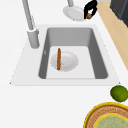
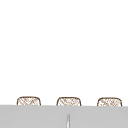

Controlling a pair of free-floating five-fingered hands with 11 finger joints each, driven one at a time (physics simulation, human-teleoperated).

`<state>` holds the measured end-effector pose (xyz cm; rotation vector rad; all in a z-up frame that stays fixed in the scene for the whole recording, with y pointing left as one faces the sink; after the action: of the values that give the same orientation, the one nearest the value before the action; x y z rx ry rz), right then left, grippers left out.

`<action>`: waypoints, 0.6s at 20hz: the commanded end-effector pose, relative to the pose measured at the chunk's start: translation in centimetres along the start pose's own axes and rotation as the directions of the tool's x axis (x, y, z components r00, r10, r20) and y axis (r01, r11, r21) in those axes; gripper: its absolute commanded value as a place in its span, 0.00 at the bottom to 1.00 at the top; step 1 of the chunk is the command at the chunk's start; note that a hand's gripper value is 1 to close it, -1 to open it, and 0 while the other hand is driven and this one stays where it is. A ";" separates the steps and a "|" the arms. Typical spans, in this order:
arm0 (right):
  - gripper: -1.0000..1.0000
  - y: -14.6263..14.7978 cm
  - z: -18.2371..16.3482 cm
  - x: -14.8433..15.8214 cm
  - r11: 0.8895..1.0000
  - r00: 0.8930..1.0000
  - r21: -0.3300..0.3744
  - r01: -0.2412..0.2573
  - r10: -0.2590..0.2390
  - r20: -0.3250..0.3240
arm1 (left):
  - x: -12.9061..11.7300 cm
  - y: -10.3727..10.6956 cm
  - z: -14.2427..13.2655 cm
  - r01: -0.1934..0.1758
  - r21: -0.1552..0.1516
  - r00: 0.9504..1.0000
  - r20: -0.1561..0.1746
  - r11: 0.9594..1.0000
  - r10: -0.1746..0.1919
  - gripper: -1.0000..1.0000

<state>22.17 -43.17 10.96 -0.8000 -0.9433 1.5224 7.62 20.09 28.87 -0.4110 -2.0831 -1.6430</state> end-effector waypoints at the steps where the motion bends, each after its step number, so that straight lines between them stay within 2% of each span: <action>1: 1.00 1.4 -1.7 -0.1 0.999 0.999 0.006 -0.031 0.031 -0.016 | 0.0 0.0 0.0 0.000 0.000 1.000 0.000 1.000 0.000 0.50; 4: 1.00 0.5 -2.2 -0.2 1.000 1.000 -0.012 -0.009 0.008 -0.012 | 0.0 0.0 0.0 0.000 0.000 1.000 0.000 1.000 0.000 0.50; 6: 1.00 -1.7 -0.8 -0.2 0.998 0.999 -0.035 0.053 -0.053 0.000 | 0.0 0.0 0.0 0.000 0.000 1.000 0.000 1.000 0.000 0.50; 10: 1.00 -5.2 0.3 0.6 1.000 0.999 -0.011 0.027 -0.027 -0.026 | 0.0 0.0 0.0 0.000 0.000 1.000 0.000 1.000 0.000 0.50; 12: 1.00 -6.4 1.1 1.2 0.999 0.999 -0.003 0.033 -0.033 -0.030 | 0.0 0.0 0.0 0.000 0.000 1.000 0.000 1.000 0.000 0.50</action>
<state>23.59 -42.70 14.84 -0.8047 -0.9347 1.5050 7.62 20.09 28.87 -0.4110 -2.0831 -1.6430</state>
